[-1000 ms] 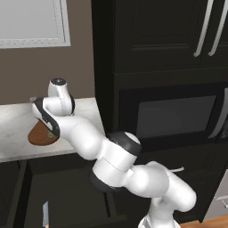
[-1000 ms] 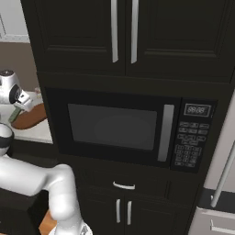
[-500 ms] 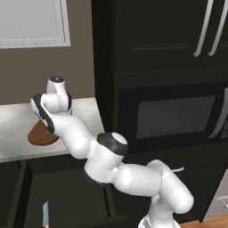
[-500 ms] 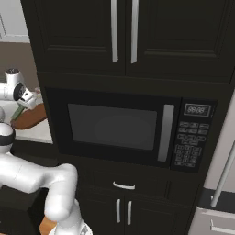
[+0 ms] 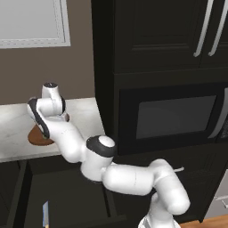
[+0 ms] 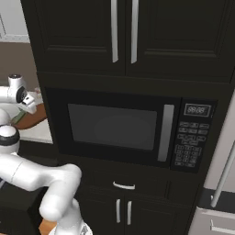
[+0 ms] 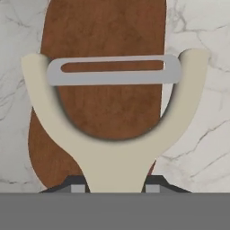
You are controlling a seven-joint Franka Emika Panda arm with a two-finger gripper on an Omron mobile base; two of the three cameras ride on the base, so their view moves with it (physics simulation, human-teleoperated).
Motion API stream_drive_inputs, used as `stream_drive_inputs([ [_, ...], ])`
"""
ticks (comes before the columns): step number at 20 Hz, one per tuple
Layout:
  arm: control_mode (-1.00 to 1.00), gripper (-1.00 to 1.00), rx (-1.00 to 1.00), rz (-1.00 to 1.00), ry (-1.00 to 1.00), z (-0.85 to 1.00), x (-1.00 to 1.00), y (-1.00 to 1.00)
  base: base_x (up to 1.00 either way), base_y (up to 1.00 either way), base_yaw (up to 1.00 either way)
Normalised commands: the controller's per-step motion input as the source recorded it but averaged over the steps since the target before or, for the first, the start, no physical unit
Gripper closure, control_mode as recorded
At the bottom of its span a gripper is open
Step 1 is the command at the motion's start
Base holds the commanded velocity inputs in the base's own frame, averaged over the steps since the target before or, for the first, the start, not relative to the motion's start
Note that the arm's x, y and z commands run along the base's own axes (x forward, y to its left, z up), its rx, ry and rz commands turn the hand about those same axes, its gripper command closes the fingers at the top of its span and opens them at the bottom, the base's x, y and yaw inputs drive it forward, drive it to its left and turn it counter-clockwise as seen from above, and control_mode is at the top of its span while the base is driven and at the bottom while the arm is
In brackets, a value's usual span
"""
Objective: Open the drawer on the left and place the cutting tools on the cutting board.
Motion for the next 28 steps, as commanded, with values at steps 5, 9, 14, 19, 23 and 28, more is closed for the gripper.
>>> stream_drive_inputs([
  [5, -1.00, -1.00, -0.01, 0.00, 0.00, -0.11, 0.26, 0.06, 0.00, 0.00, 0.00],
  [9, -1.00, -1.00, 0.00, 0.00, 0.00, 0.00, 0.01, 0.00, 0.00, 0.00, 0.00],
  [14, -1.00, -1.00, 0.00, 0.00, -0.01, -0.01, -0.25, -0.03, 0.00, 0.00, 0.00],
  [19, -1.00, -1.00, 0.00, 0.00, -0.06, -0.15, -0.82, -0.32, 0.00, 0.00, 0.00],
  [23, -1.00, -1.00, 0.00, 0.00, -0.10, -0.26, -1.00, -0.79, 0.00, 0.00, 0.00],
  [28, -1.00, -1.00, 0.00, 0.00, -0.16, -0.23, -1.00, -0.99, 0.00, 0.00, 0.00],
])
